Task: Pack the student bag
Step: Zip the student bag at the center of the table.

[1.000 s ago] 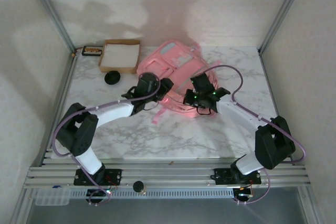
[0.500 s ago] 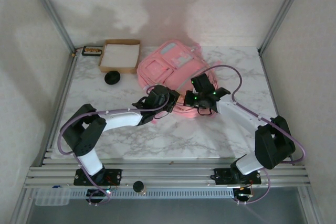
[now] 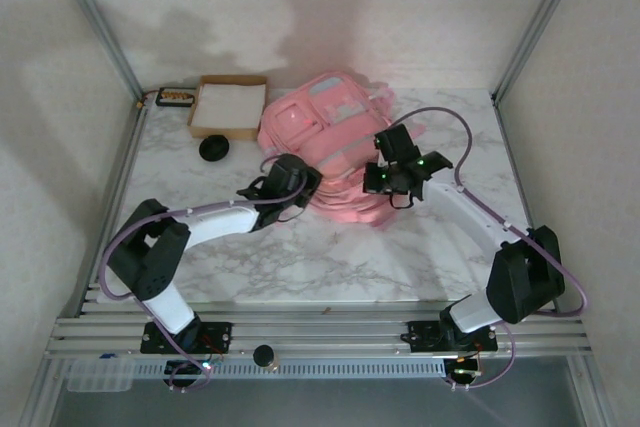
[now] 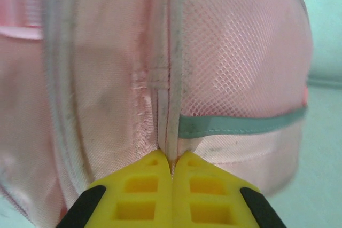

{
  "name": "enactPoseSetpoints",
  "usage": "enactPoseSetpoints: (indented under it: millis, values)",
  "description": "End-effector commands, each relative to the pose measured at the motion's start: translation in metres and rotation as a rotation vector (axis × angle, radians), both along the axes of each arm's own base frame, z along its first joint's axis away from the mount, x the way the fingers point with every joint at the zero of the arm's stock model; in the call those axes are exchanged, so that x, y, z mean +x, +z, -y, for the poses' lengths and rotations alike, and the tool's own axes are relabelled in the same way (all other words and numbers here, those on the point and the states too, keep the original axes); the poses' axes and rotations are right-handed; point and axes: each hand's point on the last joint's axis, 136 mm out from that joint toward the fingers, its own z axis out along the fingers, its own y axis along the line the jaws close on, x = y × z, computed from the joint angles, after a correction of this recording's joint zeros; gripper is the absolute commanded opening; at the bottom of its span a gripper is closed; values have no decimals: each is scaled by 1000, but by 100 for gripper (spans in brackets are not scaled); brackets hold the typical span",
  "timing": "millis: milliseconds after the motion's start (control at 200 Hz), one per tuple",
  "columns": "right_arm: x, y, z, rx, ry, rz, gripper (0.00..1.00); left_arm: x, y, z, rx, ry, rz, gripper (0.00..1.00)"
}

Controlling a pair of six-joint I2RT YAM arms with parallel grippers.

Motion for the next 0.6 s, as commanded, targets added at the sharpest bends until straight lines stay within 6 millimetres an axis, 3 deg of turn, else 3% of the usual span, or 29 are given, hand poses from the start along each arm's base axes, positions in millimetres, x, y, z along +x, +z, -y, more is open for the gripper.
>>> enactPoseSetpoints:
  millis: [0,95,170,310,371,451,486,596]
  values:
    - [2,-8,37,-128,-61,-49,0,19,-9,-87,246,175,18,0]
    - [10,-6,18,-39,-12,-31,0,29,-6,-107,303,139,9,0]
    - [7,-6,-9,-2,75,-11,0,36,5,-100,235,71,49,0]
    - [-2,8,-81,83,239,86,0,40,28,-69,85,-17,135,0]
    - [-5,9,-105,116,282,98,12,42,37,-55,31,-57,167,0]
    - [-4,11,-130,151,311,127,15,42,49,-42,5,-87,194,0]
    - [-2,12,-138,158,307,144,24,40,53,-38,1,-101,198,0]
    - [12,17,-154,162,250,190,30,35,57,-37,2,-101,200,0]
